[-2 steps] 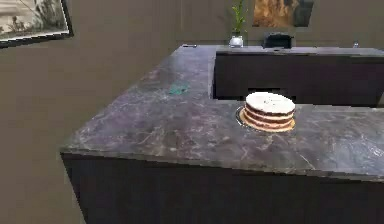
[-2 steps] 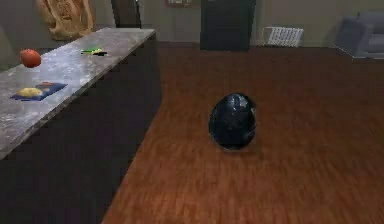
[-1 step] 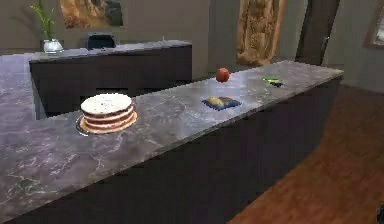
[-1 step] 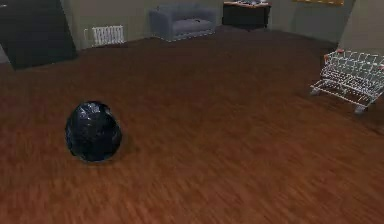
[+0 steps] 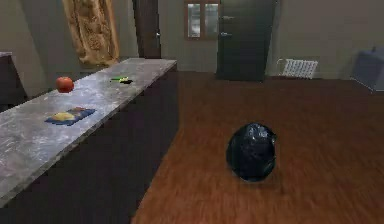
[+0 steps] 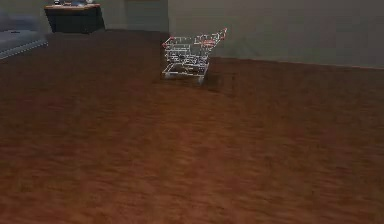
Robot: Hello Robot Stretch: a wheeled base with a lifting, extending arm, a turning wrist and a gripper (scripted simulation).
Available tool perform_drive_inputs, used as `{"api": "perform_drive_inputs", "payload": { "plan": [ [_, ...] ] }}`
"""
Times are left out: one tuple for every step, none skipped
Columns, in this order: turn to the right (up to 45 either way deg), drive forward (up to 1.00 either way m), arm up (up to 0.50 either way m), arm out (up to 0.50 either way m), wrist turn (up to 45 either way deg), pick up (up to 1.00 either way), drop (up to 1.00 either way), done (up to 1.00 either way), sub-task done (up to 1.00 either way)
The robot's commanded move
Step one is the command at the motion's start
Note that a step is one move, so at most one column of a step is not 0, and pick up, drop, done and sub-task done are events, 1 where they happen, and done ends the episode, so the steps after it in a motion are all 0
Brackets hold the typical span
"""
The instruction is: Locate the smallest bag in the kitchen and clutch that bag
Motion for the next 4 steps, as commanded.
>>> {"api": "perform_drive_inputs", "payload": {
  "plan": [
    [0.0, 1.00, 0.00, 0.00, 0.0, 0.00, 0.00, 0.00, 0.00],
    [3.0, 0.00, 0.00, 0.00, 0.0, 0.00, 0.00, 0.00, 0.00],
    [0.0, 1.00, 0.00, 0.00, 0.0, 0.00, 0.00, 0.00, 0.00],
    [0.0, 0.50, 0.00, 0.00, 0.0, 0.00, 0.00, 0.00, 0.00]
  ]
}}
